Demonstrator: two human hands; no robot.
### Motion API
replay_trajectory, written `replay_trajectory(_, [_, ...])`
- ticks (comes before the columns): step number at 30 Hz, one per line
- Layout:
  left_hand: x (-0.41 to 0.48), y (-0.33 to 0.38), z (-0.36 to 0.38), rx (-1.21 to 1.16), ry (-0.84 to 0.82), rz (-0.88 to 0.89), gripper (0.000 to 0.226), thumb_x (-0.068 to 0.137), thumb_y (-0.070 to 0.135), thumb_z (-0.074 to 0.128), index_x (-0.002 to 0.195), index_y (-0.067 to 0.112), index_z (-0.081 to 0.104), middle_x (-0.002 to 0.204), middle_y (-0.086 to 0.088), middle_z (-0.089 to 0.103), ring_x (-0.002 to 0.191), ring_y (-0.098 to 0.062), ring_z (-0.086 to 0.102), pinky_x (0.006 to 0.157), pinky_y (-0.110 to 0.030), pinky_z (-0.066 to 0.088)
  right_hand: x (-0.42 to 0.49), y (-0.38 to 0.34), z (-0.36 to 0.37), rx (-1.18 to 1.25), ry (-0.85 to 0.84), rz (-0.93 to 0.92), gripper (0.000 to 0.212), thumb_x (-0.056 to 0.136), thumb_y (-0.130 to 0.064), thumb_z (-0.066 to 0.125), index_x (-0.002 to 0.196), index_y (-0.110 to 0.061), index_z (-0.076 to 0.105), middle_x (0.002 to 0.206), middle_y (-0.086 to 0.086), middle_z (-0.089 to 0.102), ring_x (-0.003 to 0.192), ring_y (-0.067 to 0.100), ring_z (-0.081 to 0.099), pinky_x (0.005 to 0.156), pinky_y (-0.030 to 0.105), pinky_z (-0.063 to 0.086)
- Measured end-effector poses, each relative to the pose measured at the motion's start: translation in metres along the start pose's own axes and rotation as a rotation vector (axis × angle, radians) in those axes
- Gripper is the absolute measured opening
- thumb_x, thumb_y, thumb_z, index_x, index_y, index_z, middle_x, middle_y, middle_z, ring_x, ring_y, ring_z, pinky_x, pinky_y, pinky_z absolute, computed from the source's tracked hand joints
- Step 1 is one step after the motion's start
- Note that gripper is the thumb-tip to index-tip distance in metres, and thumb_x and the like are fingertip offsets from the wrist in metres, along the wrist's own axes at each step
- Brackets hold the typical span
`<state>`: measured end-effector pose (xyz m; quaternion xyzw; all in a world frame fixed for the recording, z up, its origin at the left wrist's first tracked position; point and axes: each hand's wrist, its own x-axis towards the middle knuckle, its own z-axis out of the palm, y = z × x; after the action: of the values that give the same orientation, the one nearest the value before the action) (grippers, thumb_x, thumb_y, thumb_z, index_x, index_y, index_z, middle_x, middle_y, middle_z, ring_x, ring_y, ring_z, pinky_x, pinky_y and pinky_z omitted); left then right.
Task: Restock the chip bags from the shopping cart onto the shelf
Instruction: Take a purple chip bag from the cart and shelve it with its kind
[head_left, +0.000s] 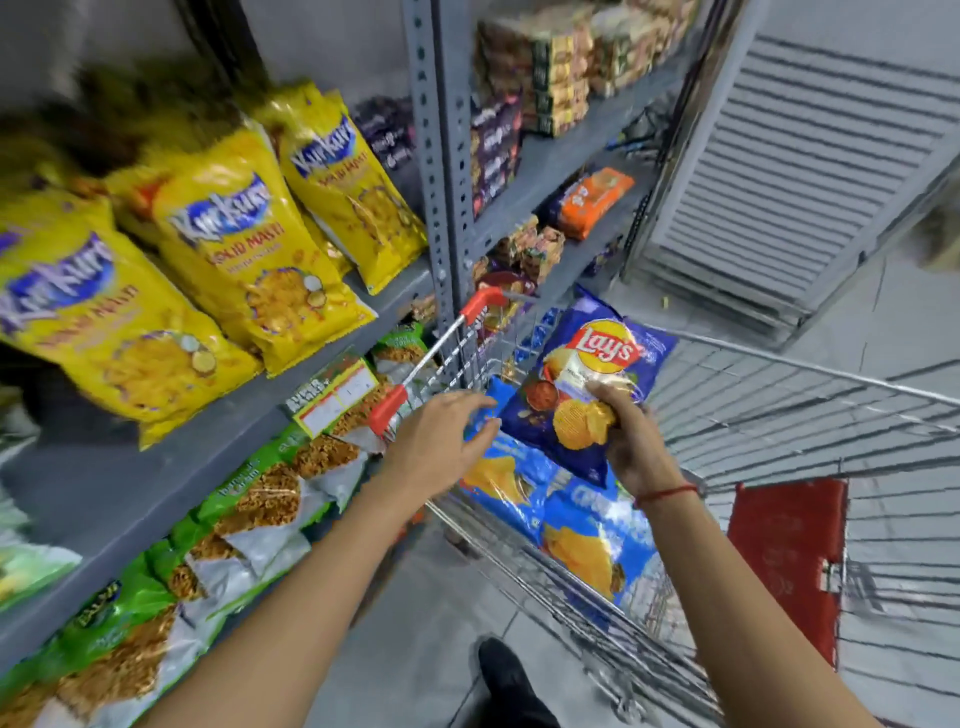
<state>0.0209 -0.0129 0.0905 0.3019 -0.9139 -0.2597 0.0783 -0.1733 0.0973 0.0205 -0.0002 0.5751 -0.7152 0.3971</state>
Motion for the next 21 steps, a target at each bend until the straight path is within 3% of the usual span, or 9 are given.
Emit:
replay_trajectory(2, [-0.007, 0.009, -0.034, -0.007, 0.114, 0.026, 0.035, 0.09, 0.037, 0.051, 0.119, 0.02, 0.058, 0.121, -0.002, 0.063, 0.108, -0.02, 0.058, 0.086, -0.03, 0.045, -0.014, -0.026, 0.025, 0.009, -0.03, -0.07, 0.05, 0.066, -0.021, 0.079, 0.111, -0.002, 0.067, 0.099, 0.012, 0.071, 0.084, 0.025, 0.067, 0.074, 0.035, 0.057])
replay_trajectory(4, [-0.017, 0.016, -0.071, 0.007, 0.254, 0.039, 0.037, 0.087, 0.04, 0.052, 0.117, 0.021, 0.06, 0.118, -0.003, 0.065, 0.108, -0.022, 0.058, 0.087, -0.033, 0.046, -0.032, -0.054, 0.052, 0.017, -0.051, -0.139, 0.066, 0.061, -0.023, 0.08, 0.119, 0.003, 0.06, 0.103, 0.017, 0.07, 0.085, 0.025, 0.068, 0.078, 0.037, 0.057])
replay_trajectory(7, [-0.042, 0.025, -0.133, 0.062, 0.455, 0.069, 0.041, 0.082, 0.044, 0.048, 0.112, 0.021, 0.063, 0.114, -0.003, 0.067, 0.108, -0.023, 0.06, 0.088, -0.032, 0.045, -0.061, -0.097, 0.096, 0.05, -0.142, -0.289, 0.03, 0.077, -0.01, 0.071, 0.105, 0.0, 0.064, 0.076, -0.001, 0.075, 0.064, 0.01, 0.07, 0.06, 0.023, 0.056])
replay_trajectory(9, [-0.062, 0.028, -0.175, 0.127, 0.588, 0.083, 0.038, 0.084, 0.044, 0.048, 0.11, 0.021, 0.063, 0.113, -0.003, 0.068, 0.108, -0.02, 0.059, 0.091, -0.026, 0.04, -0.086, -0.124, 0.128, 0.068, -0.223, -0.401, 0.011, 0.081, -0.003, 0.065, 0.09, -0.008, 0.067, 0.068, -0.008, 0.075, 0.061, 0.006, 0.069, 0.062, 0.023, 0.057])
replay_trajectory(12, [-0.101, 0.032, -0.238, 0.197, 0.782, 0.101, 0.039, 0.084, 0.042, 0.046, 0.108, 0.018, 0.065, 0.111, -0.002, 0.068, 0.106, -0.015, 0.058, 0.093, -0.019, 0.036, -0.133, -0.157, 0.179, 0.067, -0.395, -0.499, 0.01, 0.081, -0.003, 0.064, 0.086, -0.011, 0.068, 0.07, -0.008, 0.076, 0.065, 0.007, 0.07, 0.064, 0.022, 0.057])
replay_trajectory(17, [-0.18, 0.029, -0.324, 0.337, 1.098, 0.05, 0.027, 0.086, 0.03, 0.055, 0.105, 0.014, 0.065, 0.108, -0.005, 0.068, 0.099, -0.02, 0.061, 0.089, -0.031, 0.045, -0.21, -0.185, 0.263, 0.089, -0.66, -0.598, 0.009, 0.08, -0.005, 0.066, 0.083, -0.014, 0.067, 0.069, -0.009, 0.075, 0.065, 0.007, 0.069, 0.06, 0.022, 0.055])
replay_trajectory(21, [-0.245, 0.006, -0.371, 0.475, 1.218, -0.115, 0.032, 0.086, 0.033, 0.051, 0.108, 0.013, 0.063, 0.109, -0.007, 0.067, 0.102, -0.024, 0.06, 0.09, -0.035, 0.045, -0.266, -0.186, 0.329, 0.101, -0.841, -0.618, 0.013, 0.075, -0.008, 0.072, 0.085, -0.01, 0.065, 0.068, -0.007, 0.073, 0.062, 0.008, 0.067, 0.055, 0.021, 0.053])
